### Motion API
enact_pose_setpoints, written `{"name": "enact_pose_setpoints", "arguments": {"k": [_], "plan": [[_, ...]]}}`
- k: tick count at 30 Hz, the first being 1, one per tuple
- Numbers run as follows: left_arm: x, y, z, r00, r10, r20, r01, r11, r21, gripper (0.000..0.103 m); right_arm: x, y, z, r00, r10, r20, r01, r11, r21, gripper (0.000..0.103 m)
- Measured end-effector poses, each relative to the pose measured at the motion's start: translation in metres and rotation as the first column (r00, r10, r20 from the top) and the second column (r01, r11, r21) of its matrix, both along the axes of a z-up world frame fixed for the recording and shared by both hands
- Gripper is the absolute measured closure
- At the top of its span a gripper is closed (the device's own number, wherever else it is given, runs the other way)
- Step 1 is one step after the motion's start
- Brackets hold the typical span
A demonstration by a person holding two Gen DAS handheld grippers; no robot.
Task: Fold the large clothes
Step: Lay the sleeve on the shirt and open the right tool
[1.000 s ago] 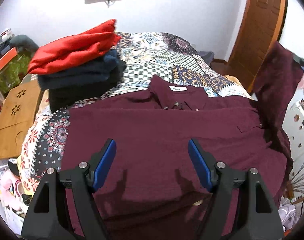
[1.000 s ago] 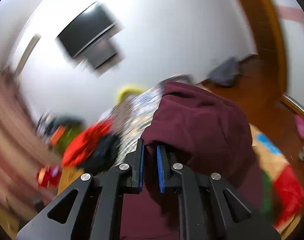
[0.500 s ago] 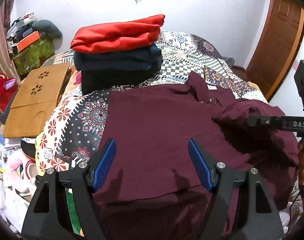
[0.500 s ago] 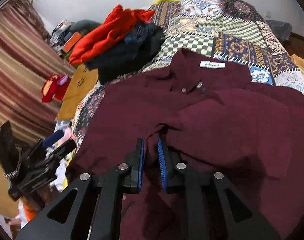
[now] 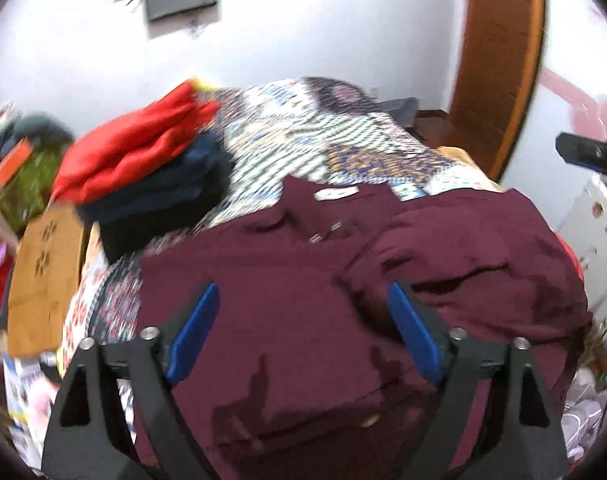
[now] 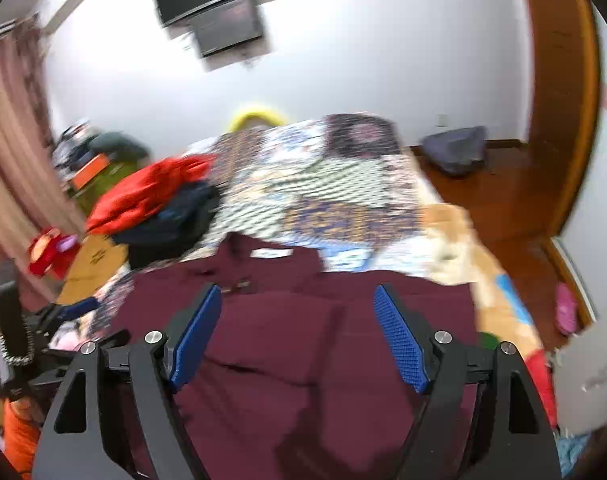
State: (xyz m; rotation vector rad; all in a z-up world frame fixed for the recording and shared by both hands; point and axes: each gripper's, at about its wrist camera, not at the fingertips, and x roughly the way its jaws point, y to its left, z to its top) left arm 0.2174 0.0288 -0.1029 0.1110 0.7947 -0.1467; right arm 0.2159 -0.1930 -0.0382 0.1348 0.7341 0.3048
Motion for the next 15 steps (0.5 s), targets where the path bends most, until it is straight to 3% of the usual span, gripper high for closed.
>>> {"name": "enact_pose_setpoints", "arguments": {"k": [7, 15], "plan": [[0.025, -0.082, -0.012, 0.984, -0.176, -0.032, 0.179, 0.972, 0.152, 0.007, 0.001, -0.069, -0.033, 0.98, -0.176, -0.092, 0.176, 0.984, -0.005, 0.027], [0.046, -0.158, -0.063, 0.932, -0.318, -0.173, 0.358, 0.876, 0.323, 0.007, -0.01, -0.1, -0.074, 0.952, -0.223, -0.211, 0.233, 0.972, 0.024, 0.027]]}}
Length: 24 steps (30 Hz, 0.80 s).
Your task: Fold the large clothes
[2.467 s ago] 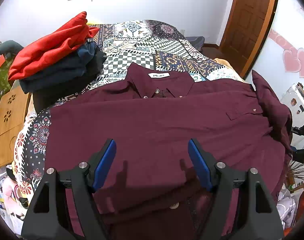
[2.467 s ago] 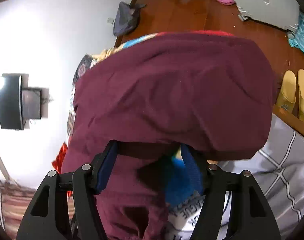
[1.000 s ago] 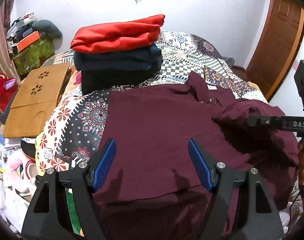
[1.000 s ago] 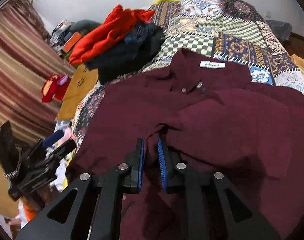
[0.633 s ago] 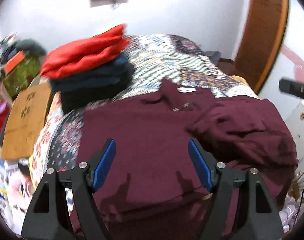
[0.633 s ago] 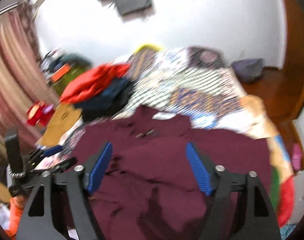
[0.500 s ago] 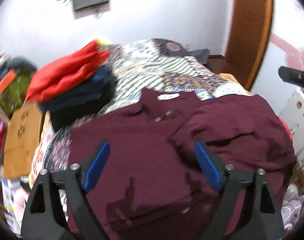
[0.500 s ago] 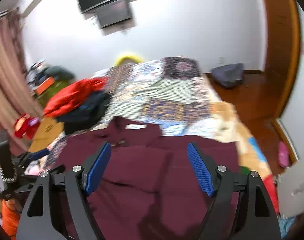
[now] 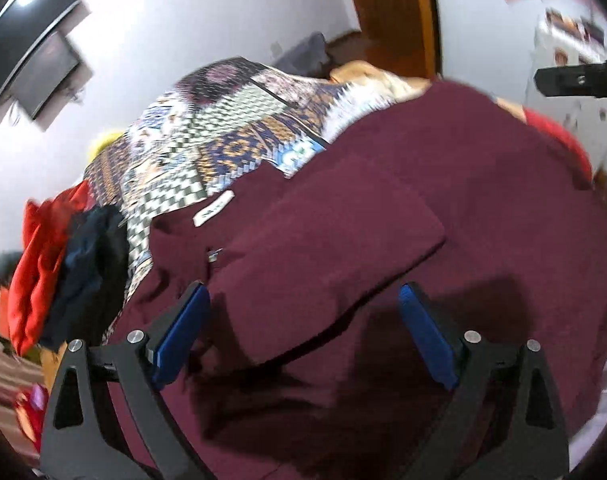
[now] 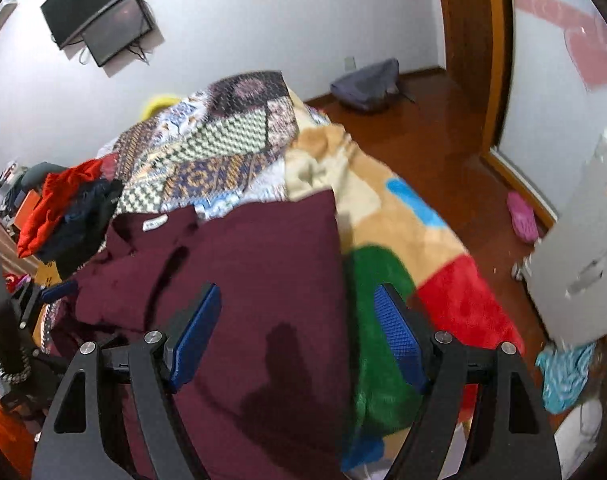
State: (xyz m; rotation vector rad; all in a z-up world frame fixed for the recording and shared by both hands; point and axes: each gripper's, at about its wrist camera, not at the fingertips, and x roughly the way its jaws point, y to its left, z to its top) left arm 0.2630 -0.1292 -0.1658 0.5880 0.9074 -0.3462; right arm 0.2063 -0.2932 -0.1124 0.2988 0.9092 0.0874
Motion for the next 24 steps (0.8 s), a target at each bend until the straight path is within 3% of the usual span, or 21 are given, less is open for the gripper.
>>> {"name": "enact_pose_setpoints", "arguments": {"k": [3, 6, 9, 11, 14, 17, 21, 24], "plan": [[0.009, -0.016, -0.011, 1.0, -0.027, -0.008, 0.027, 0.999, 0.041, 0.007, -0.003, -0.003, -0.011, 1.0, -0.001, -0.03, 0.002, 1.0, 0.02, 0.027], [0.016, -0.023, -0.016, 0.999, -0.044, -0.01, 0.045, 0.998, 0.033, 0.012, -0.006, -0.004, -0.016, 0.999, -0.003, -0.043, 0.004, 1.0, 0.016, 0.027], [0.015, -0.025, -0.014, 0.996, -0.089, -0.015, 0.089, 0.996, -0.016, 0.034, -0.007, -0.004, -0.019, 0.999, 0.005, -0.048, -0.005, 1.0, 0.003, 0.027], [0.014, -0.023, -0.009, 0.995, -0.102, -0.021, 0.1, 0.993, -0.061, 0.062, -0.007, -0.005, -0.019, 0.999, 0.01, -0.046, -0.01, 1.0, -0.003, 0.027], [0.019, -0.016, -0.001, 0.998, -0.06, -0.003, 0.059, 0.993, -0.097, 0.08, -0.006, -0.006, -0.018, 0.999, 0.009, -0.043, -0.009, 1.0, -0.004, 0.027], [0.028, 0.008, 0.02, 1.0, 0.008, 0.002, -0.007, 0.98, -0.197, 0.088, -0.005, -0.004, -0.015, 0.999, 0.007, -0.033, -0.007, 1.0, -0.004, 0.027], [0.032, 0.045, 0.06, 0.992, 0.104, 0.067, -0.08, 0.951, -0.3, 0.088, -0.003, 0.002, -0.008, 1.0, 0.01, -0.022, -0.011, 1.0, -0.027, 0.027], [0.03, 0.09, 0.096, 0.969, 0.211, 0.127, -0.146, 0.909, -0.391, 0.088, -0.001, 0.008, -0.003, 1.0, 0.016, -0.01, -0.017, 0.999, -0.038, 0.027]]}}
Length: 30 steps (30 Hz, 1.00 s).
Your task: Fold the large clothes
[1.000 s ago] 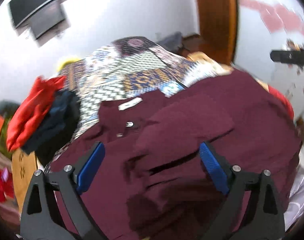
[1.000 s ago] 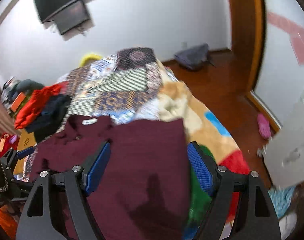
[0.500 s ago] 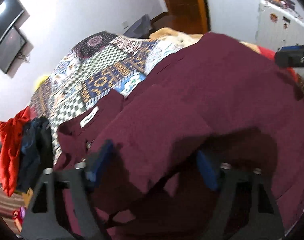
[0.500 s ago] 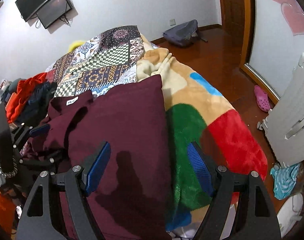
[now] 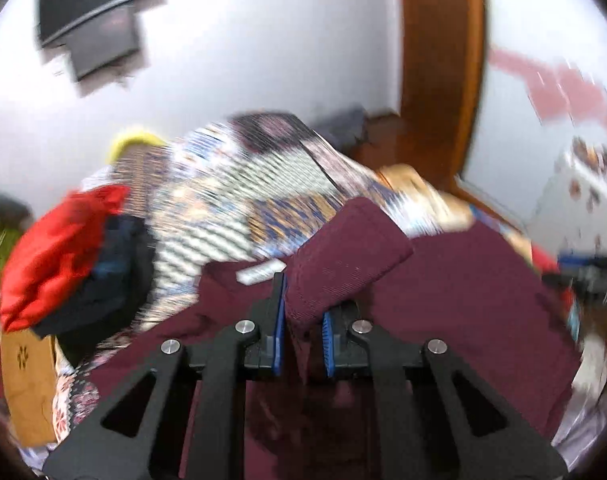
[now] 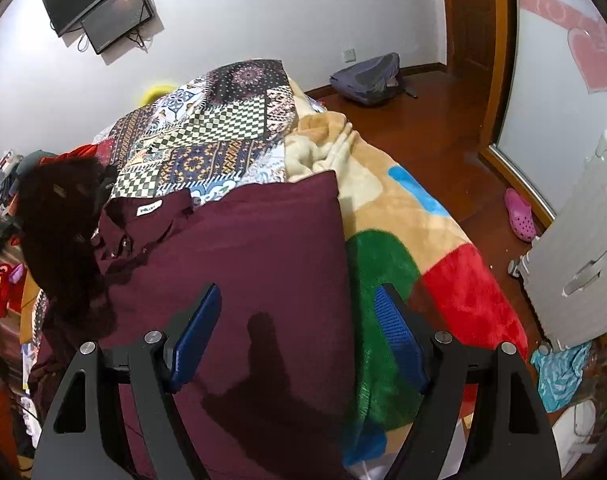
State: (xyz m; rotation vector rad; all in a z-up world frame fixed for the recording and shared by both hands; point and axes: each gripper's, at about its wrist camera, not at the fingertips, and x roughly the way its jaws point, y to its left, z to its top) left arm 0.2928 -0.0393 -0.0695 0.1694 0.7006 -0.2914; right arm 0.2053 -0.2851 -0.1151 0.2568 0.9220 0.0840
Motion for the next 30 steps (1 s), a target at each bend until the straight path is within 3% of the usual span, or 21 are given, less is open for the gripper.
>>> {"name": "enact_pose_setpoints", "arguments": {"k": [4, 9, 18, 22, 26, 30], "plan": [[-0.007, 0.063, 0.03, 0.99, 0.124, 0.061, -0.118, 0.989, -0.095, 0.089, 0.004, 0.012, 0.009, 1.0, 0.018, 0.019, -0.018, 1.0, -0.018, 0.027], [-0.022, 0.12, 0.03, 0.972, 0.224, 0.068, -0.213, 0.967, -0.141, 0.089, 0.011, 0.036, 0.011, 0.998, 0.059, 0.02, -0.058, 0.997, -0.043, 0.027], [-0.05, 0.186, -0.037, 0.939, 0.335, -0.075, -0.344, 0.919, -0.194, 0.093, 0.021, 0.086, -0.027, 0.981, 0.161, -0.111, -0.172, 0.98, -0.095, 0.027], [-0.067, 0.202, -0.074, 0.918, 0.364, -0.156, -0.39, 0.9, -0.195, 0.093, 0.013, 0.103, -0.028, 0.977, 0.191, -0.097, -0.207, 0.956, -0.206, 0.026], [-0.088, 0.212, -0.104, 0.891, 0.4, -0.214, -0.44, 0.876, -0.196, 0.093, 0.012, 0.105, -0.025, 0.973, 0.208, -0.1, -0.225, 0.95, -0.216, 0.026], [-0.11, 0.223, -0.121, 0.859, 0.45, -0.245, -0.503, 0.833, -0.231, 0.093, 0.009, 0.103, -0.019, 0.975, 0.203, -0.086, -0.217, 0.954, -0.205, 0.026]]}}
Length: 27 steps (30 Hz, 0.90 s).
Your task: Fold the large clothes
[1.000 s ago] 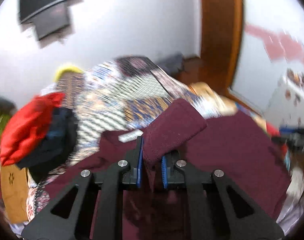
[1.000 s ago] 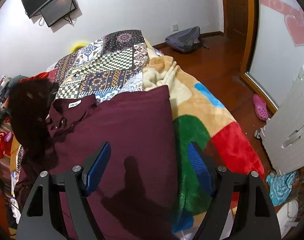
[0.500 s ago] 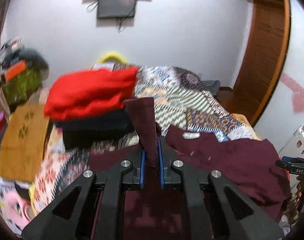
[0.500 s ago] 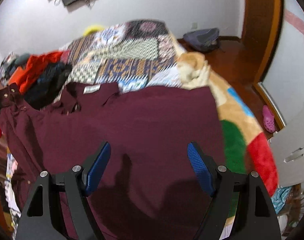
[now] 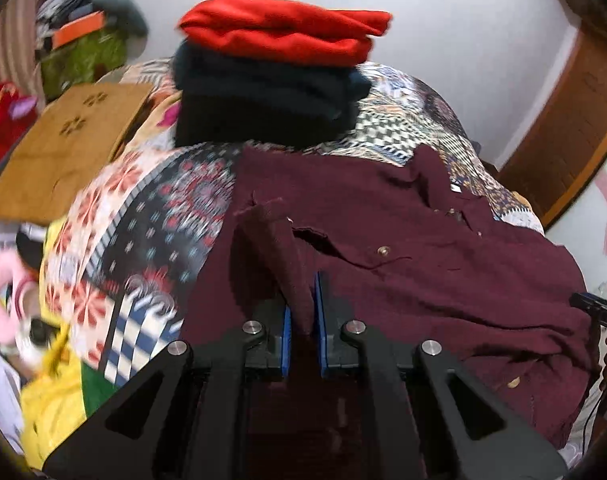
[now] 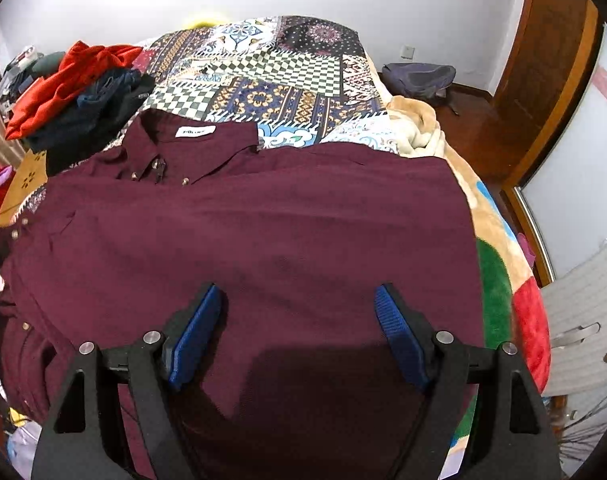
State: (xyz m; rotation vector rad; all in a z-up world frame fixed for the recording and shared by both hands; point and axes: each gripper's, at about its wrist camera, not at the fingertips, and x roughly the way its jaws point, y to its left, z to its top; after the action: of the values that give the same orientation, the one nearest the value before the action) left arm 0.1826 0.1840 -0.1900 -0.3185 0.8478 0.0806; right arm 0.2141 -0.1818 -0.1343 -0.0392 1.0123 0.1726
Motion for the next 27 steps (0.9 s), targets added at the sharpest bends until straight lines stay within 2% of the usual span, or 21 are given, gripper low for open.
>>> {"name": "enact_pose_setpoints", "arguments": {"k": [3, 6, 7, 9, 11, 15, 18, 20, 24, 27], "plan": [[-0.009, 0.005, -0.006, 1.0, 0.025, -0.006, -0.026, 0.999, -0.036, 0.091, -0.001, 0.0, 0.004, 1.0, -0.005, 0.02, 0.005, 1.0, -0.004, 0.026], [-0.008, 0.004, -0.023, 0.995, 0.027, -0.093, -0.028, 1.0, -0.006, 0.074, 0.001, -0.001, -0.001, 1.0, -0.006, 0.008, 0.006, 1.0, -0.006, 0.026], [-0.008, 0.005, -0.028, 0.993, 0.03, -0.114, -0.03, 1.0, -0.001, 0.066, 0.002, -0.002, -0.004, 1.0, -0.008, -0.005, 0.007, 1.0, -0.005, 0.026], [-0.011, 0.008, -0.032, 0.991, 0.031, -0.132, -0.032, 0.999, -0.008, 0.063, 0.001, -0.003, -0.009, 1.0, -0.007, -0.015, 0.007, 1.0, 0.004, 0.026], [-0.012, 0.009, -0.029, 0.99, 0.029, -0.139, -0.03, 0.999, -0.009, 0.058, -0.001, -0.005, -0.009, 1.0, -0.004, -0.01, 0.004, 1.0, 0.009, 0.026], [-0.007, 0.012, -0.014, 0.987, 0.041, -0.155, -0.029, 0.996, 0.081, 0.051, 0.001, -0.011, -0.002, 1.0, 0.001, -0.021, 0.0, 1.0, 0.01, 0.026], [0.001, 0.021, 0.001, 0.991, 0.036, -0.133, -0.022, 0.994, 0.106, 0.046, 0.004, -0.02, 0.008, 1.0, -0.019, 0.01, 0.019, 1.0, -0.006, 0.026], [0.009, 0.028, 0.013, 0.993, 0.034, -0.112, -0.022, 0.994, 0.109, 0.037, 0.007, -0.031, 0.018, 0.998, -0.048, 0.041, 0.048, 0.999, -0.01, 0.026], [0.033, 0.043, 0.03, 0.997, 0.016, -0.073, -0.011, 0.997, 0.071, 0.029, 0.019, -0.055, 0.032, 0.992, -0.102, 0.075, 0.099, 0.994, 0.038, 0.026], [0.059, 0.055, 0.03, 0.997, -0.004, -0.075, 0.003, 1.0, -0.013, 0.026, 0.031, -0.07, 0.031, 0.988, -0.14, 0.069, 0.136, 0.989, 0.066, 0.026]]}}
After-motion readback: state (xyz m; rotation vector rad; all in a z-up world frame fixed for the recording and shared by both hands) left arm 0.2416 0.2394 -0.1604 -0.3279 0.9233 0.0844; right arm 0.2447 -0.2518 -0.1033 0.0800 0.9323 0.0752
